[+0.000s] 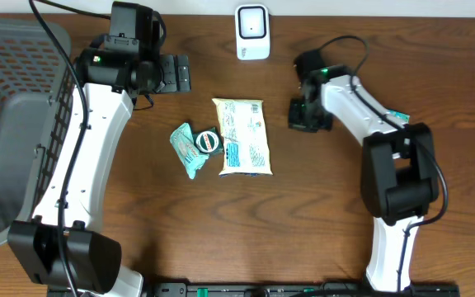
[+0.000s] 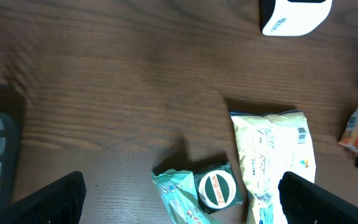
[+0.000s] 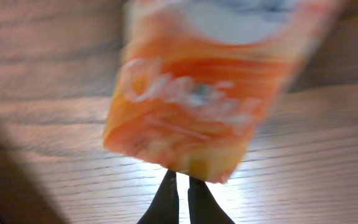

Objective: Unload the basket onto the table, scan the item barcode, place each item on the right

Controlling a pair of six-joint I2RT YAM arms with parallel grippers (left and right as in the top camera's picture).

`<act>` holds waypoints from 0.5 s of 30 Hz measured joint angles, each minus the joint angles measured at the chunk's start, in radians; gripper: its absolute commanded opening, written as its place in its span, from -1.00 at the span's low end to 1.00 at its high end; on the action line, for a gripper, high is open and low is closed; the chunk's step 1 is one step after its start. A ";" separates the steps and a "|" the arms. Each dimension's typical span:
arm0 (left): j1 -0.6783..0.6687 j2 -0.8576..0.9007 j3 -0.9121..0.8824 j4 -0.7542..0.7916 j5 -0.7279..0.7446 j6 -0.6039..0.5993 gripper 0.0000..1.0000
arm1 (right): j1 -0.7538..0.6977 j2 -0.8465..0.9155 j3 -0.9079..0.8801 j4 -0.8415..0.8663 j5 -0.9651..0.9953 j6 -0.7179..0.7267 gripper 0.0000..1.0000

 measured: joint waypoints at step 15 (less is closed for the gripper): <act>0.000 0.000 0.000 0.000 0.000 0.000 0.96 | -0.087 -0.062 0.000 -0.006 -0.100 -0.089 -0.43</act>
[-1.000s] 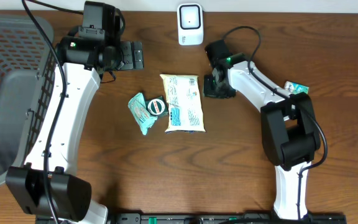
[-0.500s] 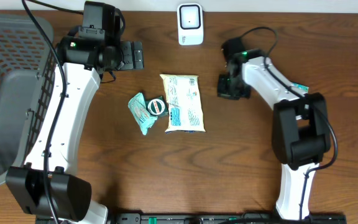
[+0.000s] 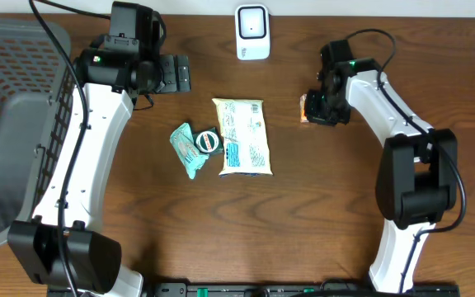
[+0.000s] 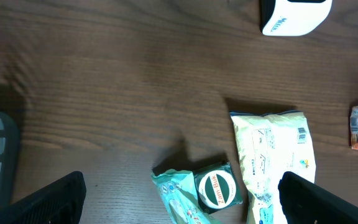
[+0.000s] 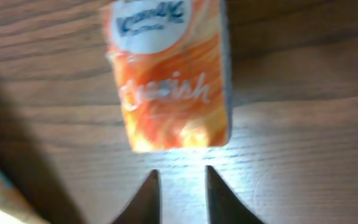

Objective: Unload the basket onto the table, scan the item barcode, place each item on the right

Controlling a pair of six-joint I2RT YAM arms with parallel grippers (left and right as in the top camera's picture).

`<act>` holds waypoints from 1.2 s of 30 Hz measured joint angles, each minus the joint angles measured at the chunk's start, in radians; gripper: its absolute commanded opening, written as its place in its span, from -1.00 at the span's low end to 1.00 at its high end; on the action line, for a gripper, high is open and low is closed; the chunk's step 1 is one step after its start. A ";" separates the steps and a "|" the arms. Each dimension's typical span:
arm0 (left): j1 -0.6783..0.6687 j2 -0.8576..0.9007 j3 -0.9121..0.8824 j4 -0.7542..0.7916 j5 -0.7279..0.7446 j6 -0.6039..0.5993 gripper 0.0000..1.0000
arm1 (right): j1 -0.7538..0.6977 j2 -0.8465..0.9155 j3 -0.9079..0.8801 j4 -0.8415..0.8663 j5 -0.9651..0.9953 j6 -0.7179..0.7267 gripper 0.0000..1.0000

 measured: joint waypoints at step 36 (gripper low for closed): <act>0.000 0.000 0.000 0.000 0.000 0.000 0.95 | 0.044 0.075 0.079 0.018 -0.004 -0.116 -0.41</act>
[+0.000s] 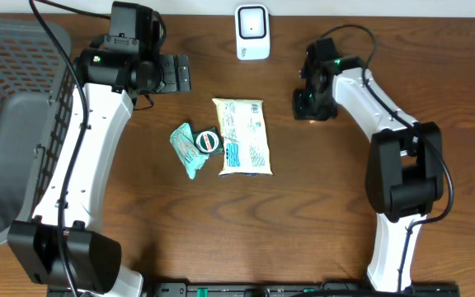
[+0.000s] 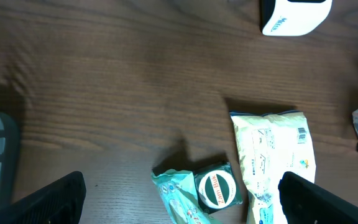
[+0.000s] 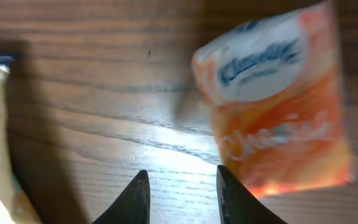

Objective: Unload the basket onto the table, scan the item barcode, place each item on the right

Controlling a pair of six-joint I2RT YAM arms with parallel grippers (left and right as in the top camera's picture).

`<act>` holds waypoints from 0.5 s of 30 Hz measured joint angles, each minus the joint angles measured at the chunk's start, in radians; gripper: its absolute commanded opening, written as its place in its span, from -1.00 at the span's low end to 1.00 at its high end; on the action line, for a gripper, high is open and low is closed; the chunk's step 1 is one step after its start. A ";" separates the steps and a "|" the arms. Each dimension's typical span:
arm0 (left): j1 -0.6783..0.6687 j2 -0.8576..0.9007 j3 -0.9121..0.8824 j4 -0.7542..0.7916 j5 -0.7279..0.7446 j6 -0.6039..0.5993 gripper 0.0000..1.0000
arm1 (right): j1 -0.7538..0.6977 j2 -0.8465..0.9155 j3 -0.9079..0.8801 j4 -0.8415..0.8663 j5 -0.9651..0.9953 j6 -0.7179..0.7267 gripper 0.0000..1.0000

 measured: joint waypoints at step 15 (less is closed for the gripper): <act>0.000 0.000 0.000 0.000 0.000 0.000 0.96 | -0.108 -0.074 0.057 -0.055 0.006 -0.016 -0.49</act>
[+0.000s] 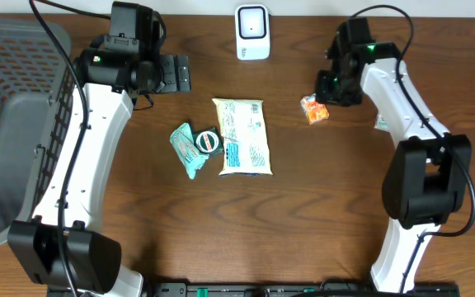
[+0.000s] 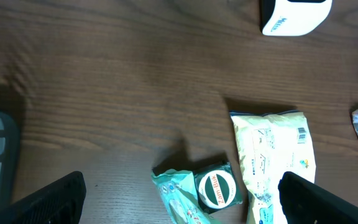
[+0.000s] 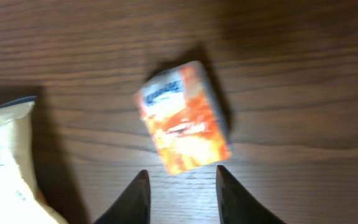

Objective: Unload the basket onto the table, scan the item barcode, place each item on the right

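A small orange tissue pack [image 1: 312, 110] lies tilted on the wooden table, apart from both grippers. In the right wrist view the pack [image 3: 184, 126] sits just ahead of my right gripper [image 3: 182, 193], which is open with nothing between its fingers. The right gripper [image 1: 335, 87] hovers to the pack's upper right. The white barcode scanner [image 1: 252, 31] stands at the table's back edge. My left gripper [image 2: 182, 199] is open and empty, high over the table's left middle, and the orange pack shows at its view's right edge.
A cream packet [image 1: 242, 136] lies at the centre, with a teal packet [image 1: 186, 150] and a round Zam-Buk tin [image 1: 208, 140] to its left. A grey mesh basket [image 1: 7, 124] fills the left side. A small green-white item [image 1: 383, 122] lies under the right arm.
My right gripper has drawn back and to the right from low over the orange pack. The pack now shows smaller, whole and tilted ahead of the open fingers. The left arm is unchanged.
First my right gripper was shut at the lower edge of the orange pack. Then its fingers were slightly apart with the pack lying on the table. Later they were wide open close beside the pack, and now they stand open farther off. The left arm stayed still.
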Controlling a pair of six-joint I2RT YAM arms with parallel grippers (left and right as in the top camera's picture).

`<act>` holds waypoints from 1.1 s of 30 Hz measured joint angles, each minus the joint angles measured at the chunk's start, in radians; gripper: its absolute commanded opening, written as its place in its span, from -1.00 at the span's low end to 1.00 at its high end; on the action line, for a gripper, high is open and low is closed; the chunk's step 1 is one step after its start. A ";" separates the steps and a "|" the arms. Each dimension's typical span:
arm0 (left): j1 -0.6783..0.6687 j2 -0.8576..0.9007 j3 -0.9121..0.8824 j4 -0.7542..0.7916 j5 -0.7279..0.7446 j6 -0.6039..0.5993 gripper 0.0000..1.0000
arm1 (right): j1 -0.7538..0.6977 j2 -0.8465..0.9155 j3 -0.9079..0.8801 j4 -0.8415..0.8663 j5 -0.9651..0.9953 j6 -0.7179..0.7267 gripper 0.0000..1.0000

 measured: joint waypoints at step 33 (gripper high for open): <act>0.000 0.000 0.000 0.000 0.000 0.000 0.95 | -0.093 0.168 -0.035 0.085 -0.241 -0.071 -0.98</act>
